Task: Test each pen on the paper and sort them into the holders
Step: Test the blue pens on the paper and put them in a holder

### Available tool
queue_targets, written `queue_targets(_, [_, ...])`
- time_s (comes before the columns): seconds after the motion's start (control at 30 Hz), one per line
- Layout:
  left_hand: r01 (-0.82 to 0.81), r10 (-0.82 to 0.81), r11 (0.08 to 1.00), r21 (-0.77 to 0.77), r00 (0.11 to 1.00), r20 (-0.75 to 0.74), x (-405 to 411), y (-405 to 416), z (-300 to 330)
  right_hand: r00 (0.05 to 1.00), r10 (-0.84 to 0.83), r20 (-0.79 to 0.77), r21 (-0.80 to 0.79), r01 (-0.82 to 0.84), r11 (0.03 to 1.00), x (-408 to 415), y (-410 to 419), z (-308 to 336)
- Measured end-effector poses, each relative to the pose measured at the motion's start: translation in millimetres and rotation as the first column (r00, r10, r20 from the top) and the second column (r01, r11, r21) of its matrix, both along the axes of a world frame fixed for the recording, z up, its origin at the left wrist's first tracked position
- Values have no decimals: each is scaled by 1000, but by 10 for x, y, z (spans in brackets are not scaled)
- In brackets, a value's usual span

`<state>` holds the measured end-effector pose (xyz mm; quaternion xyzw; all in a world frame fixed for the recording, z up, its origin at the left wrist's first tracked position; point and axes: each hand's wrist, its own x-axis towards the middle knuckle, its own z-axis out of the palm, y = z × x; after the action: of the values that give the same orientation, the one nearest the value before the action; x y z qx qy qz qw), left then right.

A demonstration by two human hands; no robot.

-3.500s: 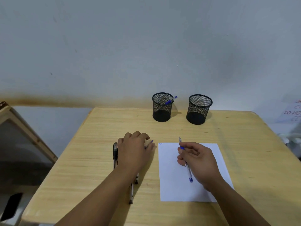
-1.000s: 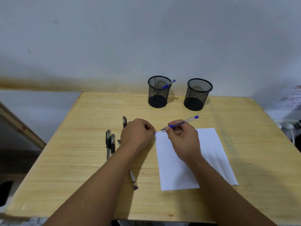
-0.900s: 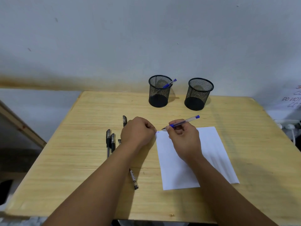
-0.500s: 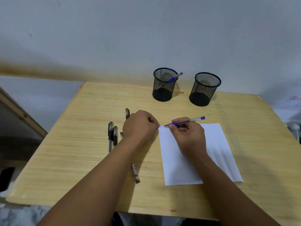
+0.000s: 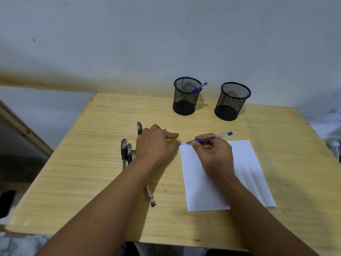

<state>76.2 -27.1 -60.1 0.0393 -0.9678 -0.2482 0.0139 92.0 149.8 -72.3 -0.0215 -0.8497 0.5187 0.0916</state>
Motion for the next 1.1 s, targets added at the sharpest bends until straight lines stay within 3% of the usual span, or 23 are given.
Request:
queue_targets(0.3, [-42, 42, 998, 49, 999, 3, -48, 6, -29, 999, -36, 20, 2, 36, 999, -40, -16, -10])
queue_targets(0.47, [-60, 60, 994, 91, 998, 5, -60, 7, -39, 986, -74, 148, -160, 98, 982, -150, 40, 56])
queue_targets(0.67, [-61, 61, 994, 91, 998, -5, -74, 8, -28, 997, -34, 69, -8, 34, 999, -84, -35, 13])
queue_targets(1.1, [-61, 62, 994, 90, 998, -10, -83, 5, -47, 997, -60, -57, 116, 66, 991, -68, -83, -45])
